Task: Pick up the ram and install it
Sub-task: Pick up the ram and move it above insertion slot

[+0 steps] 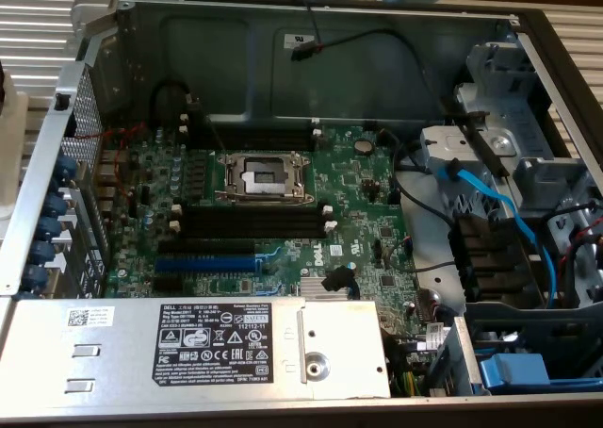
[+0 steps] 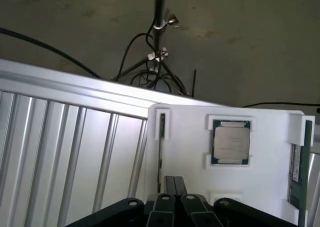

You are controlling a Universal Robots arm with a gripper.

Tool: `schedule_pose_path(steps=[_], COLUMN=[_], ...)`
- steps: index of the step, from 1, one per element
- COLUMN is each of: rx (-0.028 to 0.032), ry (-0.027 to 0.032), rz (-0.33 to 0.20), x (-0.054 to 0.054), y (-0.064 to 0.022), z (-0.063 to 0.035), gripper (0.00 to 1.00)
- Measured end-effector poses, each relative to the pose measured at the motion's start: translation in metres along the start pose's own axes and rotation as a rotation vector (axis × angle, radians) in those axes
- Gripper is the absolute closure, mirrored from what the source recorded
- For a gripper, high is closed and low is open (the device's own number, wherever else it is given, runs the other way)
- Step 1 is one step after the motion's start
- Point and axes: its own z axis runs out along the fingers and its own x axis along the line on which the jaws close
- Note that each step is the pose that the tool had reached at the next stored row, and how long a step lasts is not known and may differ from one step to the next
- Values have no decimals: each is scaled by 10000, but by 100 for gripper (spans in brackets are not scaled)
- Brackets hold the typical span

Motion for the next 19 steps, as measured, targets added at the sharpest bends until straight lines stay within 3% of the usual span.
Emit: schedule_pose_path(steps=[4, 7, 10, 19], rx=[-32, -141, -210, -264], ry=[-6, -25, -39, -48], rz=[1, 2, -8, -24], x=[12, 11, 6, -16], y=[-49, -49, -50, -58], z=[73, 106, 147, 289], gripper=[90, 90, 90, 90])
